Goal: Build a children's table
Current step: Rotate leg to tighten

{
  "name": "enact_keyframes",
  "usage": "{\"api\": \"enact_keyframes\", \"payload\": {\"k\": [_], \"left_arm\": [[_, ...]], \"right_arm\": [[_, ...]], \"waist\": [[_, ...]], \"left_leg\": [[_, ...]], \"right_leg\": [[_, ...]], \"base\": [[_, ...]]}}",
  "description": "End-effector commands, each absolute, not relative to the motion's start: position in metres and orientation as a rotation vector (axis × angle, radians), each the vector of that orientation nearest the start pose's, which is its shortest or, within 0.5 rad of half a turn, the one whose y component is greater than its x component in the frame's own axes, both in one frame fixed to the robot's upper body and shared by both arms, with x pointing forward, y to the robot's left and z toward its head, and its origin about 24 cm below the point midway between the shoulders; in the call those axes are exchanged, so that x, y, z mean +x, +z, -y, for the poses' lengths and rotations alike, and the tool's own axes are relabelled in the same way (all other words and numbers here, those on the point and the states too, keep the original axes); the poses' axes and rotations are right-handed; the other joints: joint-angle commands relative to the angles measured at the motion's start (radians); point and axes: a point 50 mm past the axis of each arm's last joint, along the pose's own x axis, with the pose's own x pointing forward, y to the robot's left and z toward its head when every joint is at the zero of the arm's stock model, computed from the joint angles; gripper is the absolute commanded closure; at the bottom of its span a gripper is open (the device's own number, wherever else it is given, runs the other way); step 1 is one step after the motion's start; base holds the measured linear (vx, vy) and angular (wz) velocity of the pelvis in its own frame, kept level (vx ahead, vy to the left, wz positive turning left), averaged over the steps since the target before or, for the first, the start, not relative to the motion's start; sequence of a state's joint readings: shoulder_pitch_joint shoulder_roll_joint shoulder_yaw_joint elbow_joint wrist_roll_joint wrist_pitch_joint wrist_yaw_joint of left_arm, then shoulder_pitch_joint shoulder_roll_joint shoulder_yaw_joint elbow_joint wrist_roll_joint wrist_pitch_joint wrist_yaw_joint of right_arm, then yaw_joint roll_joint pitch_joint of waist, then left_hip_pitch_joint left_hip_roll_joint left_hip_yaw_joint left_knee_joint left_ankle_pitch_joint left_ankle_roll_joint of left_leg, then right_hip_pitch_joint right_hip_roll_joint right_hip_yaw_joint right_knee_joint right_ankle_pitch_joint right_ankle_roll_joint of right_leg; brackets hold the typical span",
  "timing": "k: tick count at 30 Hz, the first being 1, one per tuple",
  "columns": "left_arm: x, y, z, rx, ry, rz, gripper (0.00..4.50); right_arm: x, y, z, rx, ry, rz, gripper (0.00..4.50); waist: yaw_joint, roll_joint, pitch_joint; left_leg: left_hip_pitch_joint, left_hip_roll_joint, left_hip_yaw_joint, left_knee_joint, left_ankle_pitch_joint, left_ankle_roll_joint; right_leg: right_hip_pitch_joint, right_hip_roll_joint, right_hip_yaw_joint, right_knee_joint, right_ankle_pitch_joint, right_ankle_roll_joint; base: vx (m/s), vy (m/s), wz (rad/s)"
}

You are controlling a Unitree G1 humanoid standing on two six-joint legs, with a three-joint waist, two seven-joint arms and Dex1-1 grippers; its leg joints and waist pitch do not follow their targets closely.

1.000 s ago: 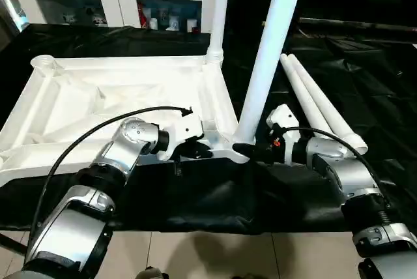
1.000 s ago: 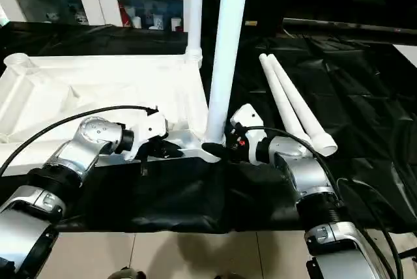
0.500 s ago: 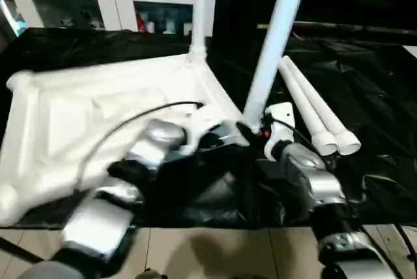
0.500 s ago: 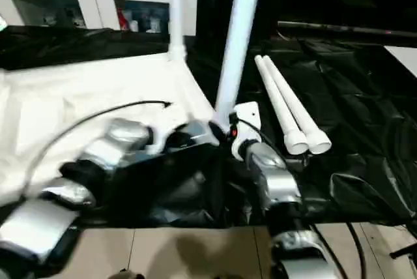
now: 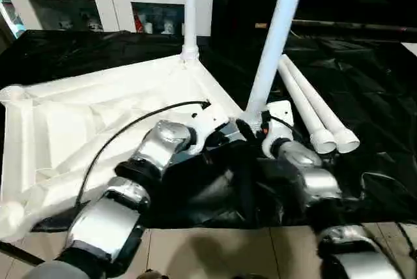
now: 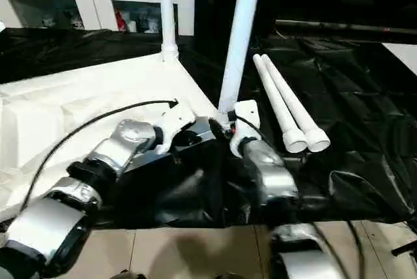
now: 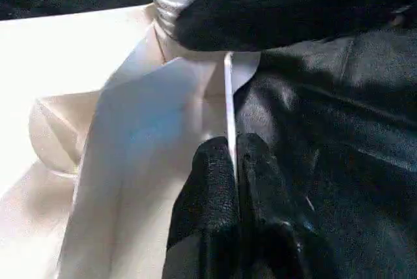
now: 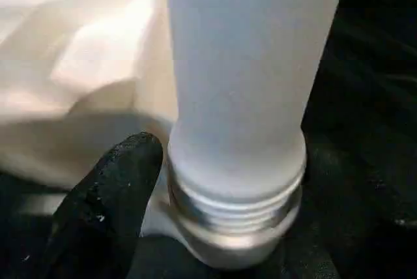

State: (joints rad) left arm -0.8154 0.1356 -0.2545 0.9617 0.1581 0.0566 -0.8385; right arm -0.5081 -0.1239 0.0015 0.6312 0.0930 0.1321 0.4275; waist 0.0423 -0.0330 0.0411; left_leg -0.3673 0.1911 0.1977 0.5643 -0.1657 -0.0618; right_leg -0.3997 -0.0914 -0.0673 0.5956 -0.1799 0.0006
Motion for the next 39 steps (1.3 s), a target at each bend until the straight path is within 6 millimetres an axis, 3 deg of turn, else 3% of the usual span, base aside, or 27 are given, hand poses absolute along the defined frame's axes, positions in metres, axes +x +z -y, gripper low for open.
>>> {"api": "enact_keyframes", "payload": {"k": [1, 6, 8, 12, 20, 25, 27, 30, 32, 33, 36, 39], "left_arm": [[0.344, 0.045, -0.079, 0.427, -1.191, -0.389, 4.5], [0.338, 0.048, -0.092, 0.43, -1.299, -0.387, 4.5], [0.335, 0.049, -0.1, 0.446, -1.35, -0.395, 4.5], [0.327, 0.05, -0.106, 0.434, -1.462, -0.399, 4.5], [0.327, 0.051, -0.109, 0.444, -1.451, -0.402, 4.5], [0.328, 0.05, -0.113, 0.446, -1.427, -0.411, 4.5], [0.334, 0.048, -0.114, 0.435, -1.332, -0.429, 4.5], [0.341, 0.047, -0.112, 0.413, -1.231, -0.447, 4.5], [0.347, 0.046, -0.108, 0.415, -1.137, -0.444, 4.5], [0.353, 0.046, -0.1, 0.397, -1.052, -0.442, 4.5], [0.358, 0.047, -0.086, 0.361, -0.971, -0.437, 4.5], [0.356, 0.047, -0.059, 0.349, -0.958, -0.423, 4.5]], "right_arm": [[0.332, 0.038, 0.133, -0.035, 0.617, -0.275, 0.89], [0.326, 0.045, 0.15, -0.114, 0.78, -0.29, 0.89], [0.32, 0.049, 0.16, -0.148, 0.873, -0.307, 0.89], [0.315, 0.051, 0.166, -0.163, 0.966, -0.331, 0.89], [0.315, 0.049, 0.161, -0.148, 0.998, -0.349, 1.23], [0.313, 0.047, 0.159, -0.131, 1.013, -0.357, 1.62], [0.314, 0.041, 0.159, -0.116, 0.939, -0.367, 1.69], [0.32, 0.035, 0.16, -0.098, 0.813, -0.366, 1.77], [0.328, 0.028, 0.161, -0.045, 0.618, -0.369, 1.78], [0.333, 0.019, 0.161, 0.017, 0.421, -0.39, 1.78], [0.333, 0.009, 0.154, 0.061, 0.272, -0.427, 1.78], [0.333, 0.003, 0.13, 0.132, 0.184, -0.449, 1.78]], "waist": [[0.008, -0.01, -0.054], [0.022, -0.009, -0.059], [0.025, -0.004, -0.061], [0.031, -0.002, -0.062], [0.039, -0.004, -0.056], [0.042, -0.005, -0.059], [0.041, -0.006, -0.059], [0.035, -0.006, -0.055], [0.031, -0.006, -0.054], [0.023, -0.005, -0.051], [0.013, 0.0, -0.052], [0.011, 0.001, -0.052]], "left_leg": [[0.007, 0.036, -0.018, -0.058, -0.268, 0.063], [0.003, 0.041, -0.016, -0.051, -0.182, 0.095], [0.006, 0.044, -0.014, -0.048, -0.152, 0.111], [0.007, 0.047, -0.011, -0.046, -0.151, 0.116], [0.011, 0.047, -0.012, -0.051, -0.22, 0.064], [0.01, 0.046, -0.012, -0.049, -0.188, 0.07], [0.01, 0.046, -0.011, -0.048, -0.183, 0.072], [0.012, 0.042, -0.012, -0.051, -0.221, 0.049], [0.014, 0.043, -0.015, -0.055, -0.246, 0.032], [0.018, 0.04, -0.015, -0.057, -0.282, 0.012], [0.017, 0.04, -0.02, -0.06, -0.291, -0.01], [0.017, 0.037, -0.02, -0.061, -0.301, -0.004]], "right_leg": [[0.04, -0.059, 0.044, -0.089, -0.315, -0.167], [0.049, -0.058, 0.043, -0.067, -0.164, -0.216], [0.048, -0.057, 0.044, -0.056, -0.081, -0.25], [0.05, -0.054, 0.04, -0.049, -0.039, -0.281], [0.044, -0.059, 0.044, -0.062, -0.18, -0.244], [0.045, -0.057, 0.044, -0.056, -0.136, -0.243], [0.045, -0.057, 0.044, -0.055, -0.126, -0.245], [0.04, -0.06, 0.045, -0.066, -0.209, -0.232], [0.038, -0.06, 0.045, -0.071, -0.261, -0.215], [0.032, -0.06, 0.046, -0.079, -0.324, -0.201], [0.032, -0.059, 0.045, -0.083, -0.351, -0.182], [0.031, -0.058, 0.046, -0.087, -0.344, -0.178]], "base": [[0.0, 0.0, 0.0], [0.0, 0.0, 0.0], [0.0, 0.0, 0.0], [0.0, 0.0, 0.0], [0.0, 0.0, 0.0], [0.0, 0.0, 0.0], [0.0, 0.0, 0.0], [0.0, 0.0, 0.0], [0.0, 0.0, 0.0], [0.0, 0.0, 0.0], [0.0, 0.0, 0.0], [0.0, 0.0, 0.0]]}}
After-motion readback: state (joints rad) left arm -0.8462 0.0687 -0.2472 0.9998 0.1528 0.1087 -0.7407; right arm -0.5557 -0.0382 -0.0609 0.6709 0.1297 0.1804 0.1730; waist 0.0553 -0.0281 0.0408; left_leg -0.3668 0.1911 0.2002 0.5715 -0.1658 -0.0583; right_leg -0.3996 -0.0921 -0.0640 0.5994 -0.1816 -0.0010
